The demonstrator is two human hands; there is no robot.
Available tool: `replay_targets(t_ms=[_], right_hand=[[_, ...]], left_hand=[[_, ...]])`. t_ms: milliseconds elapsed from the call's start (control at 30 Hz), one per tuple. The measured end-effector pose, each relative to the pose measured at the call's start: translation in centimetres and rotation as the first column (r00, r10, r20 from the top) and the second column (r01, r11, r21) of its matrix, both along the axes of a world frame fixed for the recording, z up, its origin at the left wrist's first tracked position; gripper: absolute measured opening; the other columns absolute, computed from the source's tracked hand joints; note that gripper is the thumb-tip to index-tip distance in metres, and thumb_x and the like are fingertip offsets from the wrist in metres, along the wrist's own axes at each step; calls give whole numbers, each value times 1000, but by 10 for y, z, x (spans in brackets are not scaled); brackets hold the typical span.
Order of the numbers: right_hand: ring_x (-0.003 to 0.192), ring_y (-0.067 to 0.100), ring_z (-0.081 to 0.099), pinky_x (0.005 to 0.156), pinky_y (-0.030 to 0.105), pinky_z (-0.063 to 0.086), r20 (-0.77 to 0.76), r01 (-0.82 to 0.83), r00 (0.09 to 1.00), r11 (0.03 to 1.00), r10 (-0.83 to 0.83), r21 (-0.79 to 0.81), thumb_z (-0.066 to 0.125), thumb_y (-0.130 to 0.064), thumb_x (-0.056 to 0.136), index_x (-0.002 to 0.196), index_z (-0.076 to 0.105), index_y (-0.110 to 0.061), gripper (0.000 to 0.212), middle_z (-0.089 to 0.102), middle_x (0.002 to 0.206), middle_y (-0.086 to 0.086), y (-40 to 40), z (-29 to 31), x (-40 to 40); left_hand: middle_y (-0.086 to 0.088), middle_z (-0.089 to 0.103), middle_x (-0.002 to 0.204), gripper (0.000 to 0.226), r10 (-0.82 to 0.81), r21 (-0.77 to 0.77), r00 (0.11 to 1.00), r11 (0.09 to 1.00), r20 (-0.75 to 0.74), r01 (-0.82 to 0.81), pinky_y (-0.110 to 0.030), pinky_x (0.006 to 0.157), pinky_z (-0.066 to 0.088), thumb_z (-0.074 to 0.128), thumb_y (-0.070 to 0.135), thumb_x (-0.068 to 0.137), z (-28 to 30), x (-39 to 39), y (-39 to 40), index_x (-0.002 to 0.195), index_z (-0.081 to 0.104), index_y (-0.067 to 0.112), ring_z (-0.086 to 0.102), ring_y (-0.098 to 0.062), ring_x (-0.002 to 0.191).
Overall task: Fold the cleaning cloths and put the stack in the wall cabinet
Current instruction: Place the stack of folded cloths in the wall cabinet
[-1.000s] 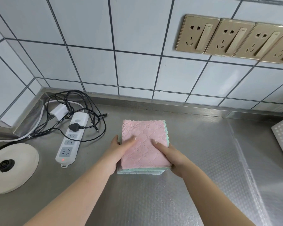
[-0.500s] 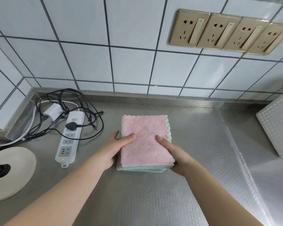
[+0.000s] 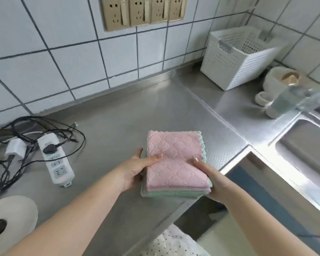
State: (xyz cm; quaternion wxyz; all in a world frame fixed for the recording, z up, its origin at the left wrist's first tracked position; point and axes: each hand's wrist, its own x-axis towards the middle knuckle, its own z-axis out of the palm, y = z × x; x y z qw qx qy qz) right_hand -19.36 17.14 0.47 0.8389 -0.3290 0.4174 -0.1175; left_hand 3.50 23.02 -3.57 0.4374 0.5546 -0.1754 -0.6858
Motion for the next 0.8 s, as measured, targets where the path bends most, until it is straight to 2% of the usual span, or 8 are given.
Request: replay_targets(t_ms=[133, 233, 267, 400, 467, 533, 700, 800], right_hand=[[89, 20, 72, 63, 23, 56, -20, 187, 982, 982, -188, -17, 89, -51, 41, 127, 48, -12, 103, 74, 101, 7, 45, 9, -61], [79, 13, 72, 57, 19, 55, -68, 352, 933, 935, -354, -42, 60, -38, 80, 130, 45, -12, 59, 76, 90, 0, 78, 8, -106], [77, 11, 72, 57, 18, 54, -73, 411, 908, 910, -413, -50, 53, -33, 86, 130, 45, -12, 50, 76, 88, -1, 90, 8, -121], [85, 12, 72, 60, 19, 55, -82, 612, 782, 786, -618, -85, 62, -33, 79, 134, 42, -15, 61, 74, 100, 0, 151, 2, -184], [94, 15, 70, 65, 22, 56, -71, 686, 720, 724, -690, -78, 69, -36, 78, 137, 40, -18, 68, 69, 114, 4, 182, 1, -209], [103, 18, 67, 70, 24, 56, -63, 762, 638, 641, -768, -95, 70, -37, 79, 139, 38, -19, 70, 65, 123, 5, 217, 8, -236], [98, 15, 69, 69, 22, 56, -48, 870, 448, 447, -893, -209, 69, -33, 75, 130, 46, -26, 60, 69, 115, 0, 324, 37, -304], [105, 16, 66, 75, 23, 56, -29, 902, 316, 310, -948, -301, 67, -32, 76, 132, 47, -27, 60, 68, 118, -1, 397, 62, -349]], left_hand=[[-1, 65, 122, 125, -251, -8, 968, 968, -16, 251, -46, 104, 41, 91, 36, 44, 11, -51, 3, 146, 18, 33, 62, -22, 111], [-6, 66, 121, 123, -397, -19, 918, 918, 0, 397, -42, 104, 39, 91, 39, 45, 12, -95, 6, 145, 21, 33, 59, -22, 113], [-7, 66, 120, 122, -437, -27, 899, 899, -4, 437, -42, 103, 38, 91, 39, 45, 12, -111, 7, 145, 20, 33, 58, -23, 112], [-4, 65, 121, 106, -630, -104, 776, 771, 22, 629, -53, 104, 40, 88, 41, 52, 21, -186, 21, 140, 31, 28, 60, -28, 114], [-4, 64, 124, 89, -709, -138, 704, 693, 48, 708, -52, 102, 42, 85, 43, 58, 24, -218, 33, 134, 40, 29, 61, -27, 113], [-4, 62, 126, 84, -786, -168, 616, 601, 53, 781, -50, 101, 44, 82, 45, 62, 29, -258, 47, 134, 40, 32, 61, -25, 114], [0, 58, 131, 74, -903, -278, 426, 396, 54, 875, -49, 106, 39, 73, 46, 74, 48, -363, 106, 137, 38, 31, 57, -22, 120], [2, 58, 131, 63, -951, -340, 307, 275, 42, 900, -48, 108, 36, 68, 47, 78, 65, -436, 162, 134, 44, 27, 55, -21, 121]])
